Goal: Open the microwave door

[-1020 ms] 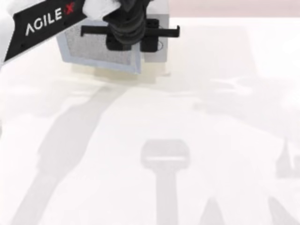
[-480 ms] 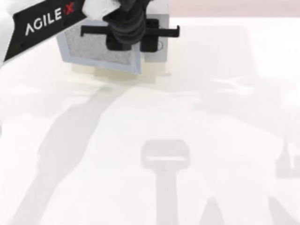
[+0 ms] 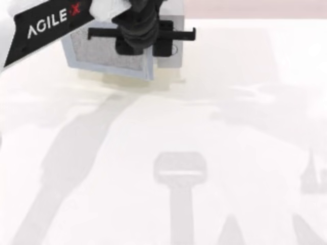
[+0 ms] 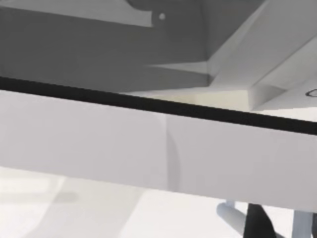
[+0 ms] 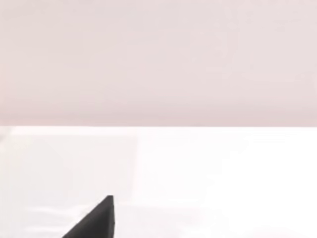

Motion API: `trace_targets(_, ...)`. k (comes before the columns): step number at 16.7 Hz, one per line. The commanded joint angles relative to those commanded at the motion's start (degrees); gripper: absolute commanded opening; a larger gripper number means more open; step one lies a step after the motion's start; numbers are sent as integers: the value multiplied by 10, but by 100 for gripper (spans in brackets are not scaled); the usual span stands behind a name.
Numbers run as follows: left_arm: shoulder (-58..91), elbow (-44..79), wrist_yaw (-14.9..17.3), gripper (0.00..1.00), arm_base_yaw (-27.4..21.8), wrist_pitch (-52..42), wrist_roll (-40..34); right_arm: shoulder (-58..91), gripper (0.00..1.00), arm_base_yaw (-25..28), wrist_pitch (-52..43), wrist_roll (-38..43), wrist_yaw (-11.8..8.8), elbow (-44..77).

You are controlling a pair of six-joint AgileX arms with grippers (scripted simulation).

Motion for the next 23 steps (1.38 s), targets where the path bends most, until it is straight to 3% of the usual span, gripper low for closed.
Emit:
trace_targets(10, -58, -89, 34, 0, 10, 43, 65, 0, 100, 0, 0, 0, 0, 0)
trace_targets(23, -58, -89, 34, 0, 10, 43, 65, 0, 100, 0, 0, 0, 0, 0)
